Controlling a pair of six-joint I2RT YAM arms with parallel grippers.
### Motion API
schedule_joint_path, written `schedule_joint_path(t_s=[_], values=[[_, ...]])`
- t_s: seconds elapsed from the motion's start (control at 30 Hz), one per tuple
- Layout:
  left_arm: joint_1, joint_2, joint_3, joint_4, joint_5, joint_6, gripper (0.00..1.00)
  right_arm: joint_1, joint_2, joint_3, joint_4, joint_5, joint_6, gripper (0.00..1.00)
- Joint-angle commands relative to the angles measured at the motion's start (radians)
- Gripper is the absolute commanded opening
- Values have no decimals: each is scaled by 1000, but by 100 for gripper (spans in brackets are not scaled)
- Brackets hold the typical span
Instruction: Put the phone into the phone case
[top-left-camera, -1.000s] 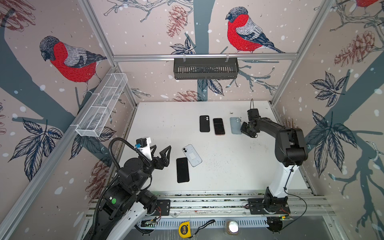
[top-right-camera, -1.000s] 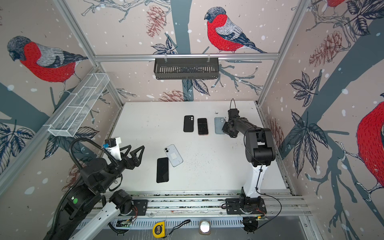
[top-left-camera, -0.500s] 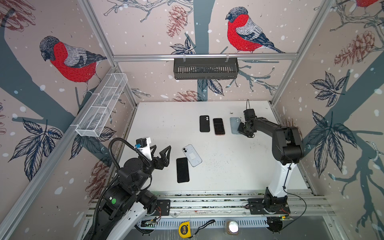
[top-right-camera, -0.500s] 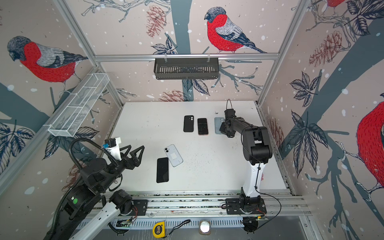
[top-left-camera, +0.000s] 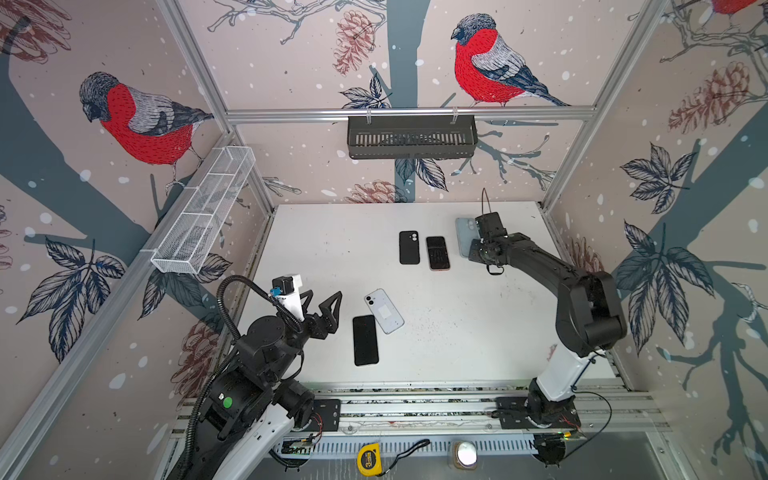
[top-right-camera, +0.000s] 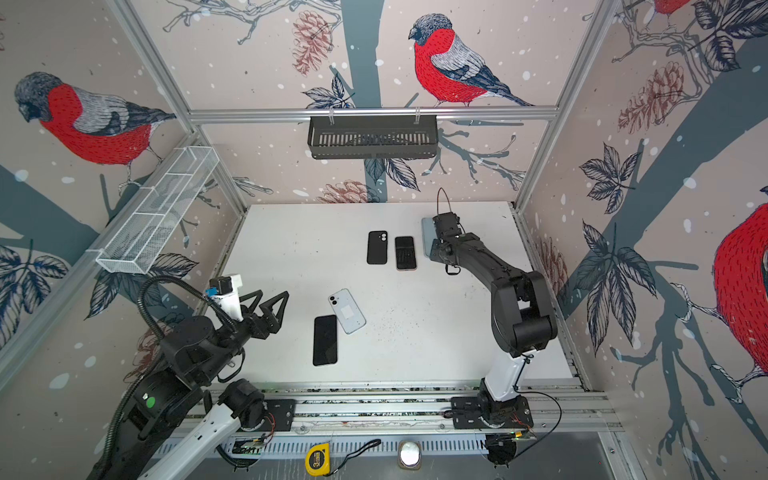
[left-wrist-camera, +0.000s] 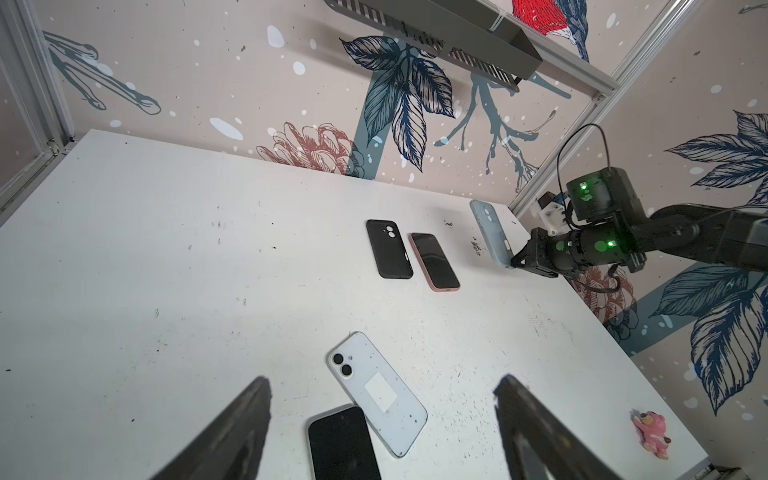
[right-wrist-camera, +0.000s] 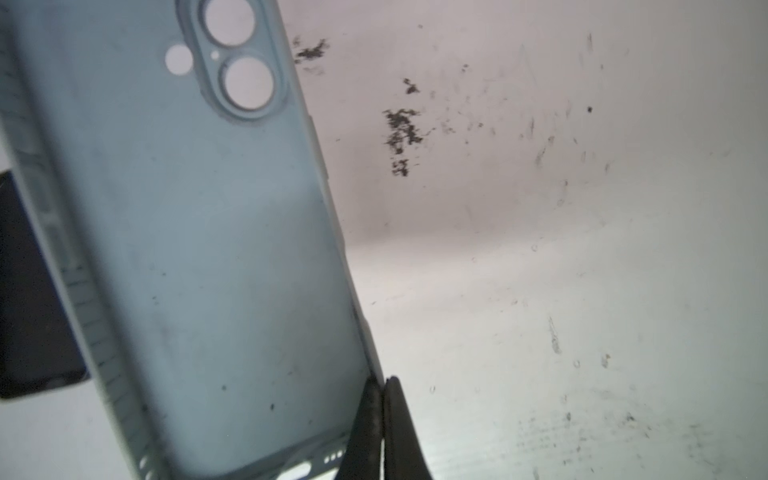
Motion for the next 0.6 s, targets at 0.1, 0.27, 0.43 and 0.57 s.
schedule_joint_path(t_s=[0.1,0.27,0.43,0.57], values=[[2,13,0,27,3,-2,84,251,-128,-166,-3,119,-138,3],[3,20,-1,30,6,0,84,351,-227,-375,36,44,-168,3],[3,28,-3,35,15,1,84,455,-280,-421,4,16,-160,5],[6,36,-1,35,22,3,84,505,-273,-424,-22,76,-174,5]])
